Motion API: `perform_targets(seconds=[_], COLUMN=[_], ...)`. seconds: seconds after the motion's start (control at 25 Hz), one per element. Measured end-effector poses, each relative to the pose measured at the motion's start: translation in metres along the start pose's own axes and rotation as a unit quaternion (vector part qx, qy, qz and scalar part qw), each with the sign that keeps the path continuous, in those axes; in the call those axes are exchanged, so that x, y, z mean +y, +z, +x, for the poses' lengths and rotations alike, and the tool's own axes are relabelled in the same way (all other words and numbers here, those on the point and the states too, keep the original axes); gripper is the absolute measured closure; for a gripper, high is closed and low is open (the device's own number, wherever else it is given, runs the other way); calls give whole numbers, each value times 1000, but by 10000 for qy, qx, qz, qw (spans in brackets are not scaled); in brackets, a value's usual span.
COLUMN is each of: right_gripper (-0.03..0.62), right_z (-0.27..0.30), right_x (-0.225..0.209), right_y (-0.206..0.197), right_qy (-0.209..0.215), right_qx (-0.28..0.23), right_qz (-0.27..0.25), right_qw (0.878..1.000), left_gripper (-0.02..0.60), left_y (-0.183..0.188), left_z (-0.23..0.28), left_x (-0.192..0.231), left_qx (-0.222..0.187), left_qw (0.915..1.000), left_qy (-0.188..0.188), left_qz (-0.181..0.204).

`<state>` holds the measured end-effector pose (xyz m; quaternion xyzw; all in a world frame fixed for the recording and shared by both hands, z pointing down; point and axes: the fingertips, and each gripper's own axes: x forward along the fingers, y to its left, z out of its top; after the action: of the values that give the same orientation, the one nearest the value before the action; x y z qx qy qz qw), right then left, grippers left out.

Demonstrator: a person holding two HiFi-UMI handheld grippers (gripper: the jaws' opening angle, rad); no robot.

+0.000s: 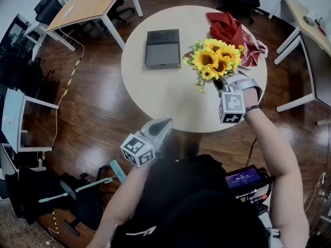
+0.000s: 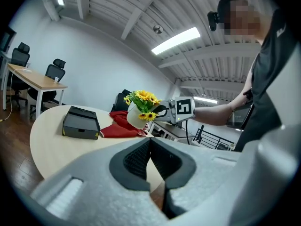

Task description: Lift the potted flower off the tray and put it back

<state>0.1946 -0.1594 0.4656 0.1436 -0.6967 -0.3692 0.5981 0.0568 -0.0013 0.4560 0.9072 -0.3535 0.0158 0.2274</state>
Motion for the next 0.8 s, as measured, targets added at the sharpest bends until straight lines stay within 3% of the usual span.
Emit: perform_targets(seconds=[0.28,0.8], right_gripper=[541,540], right_z=[-7,-13], right_x=[3,2], right_y=[4,7], right_qy=[56,4], right_qx=[216,315], right_qz=[145,240], right_qw=[9996,9992], left_gripper=[577,577], left_y=[13,29], left_z=[-15,-22], left_x=[-3,17], left_qx=[63,-34], left_qw=[9995,9998], left_qy=[-284,-75], left_qz=[148,189])
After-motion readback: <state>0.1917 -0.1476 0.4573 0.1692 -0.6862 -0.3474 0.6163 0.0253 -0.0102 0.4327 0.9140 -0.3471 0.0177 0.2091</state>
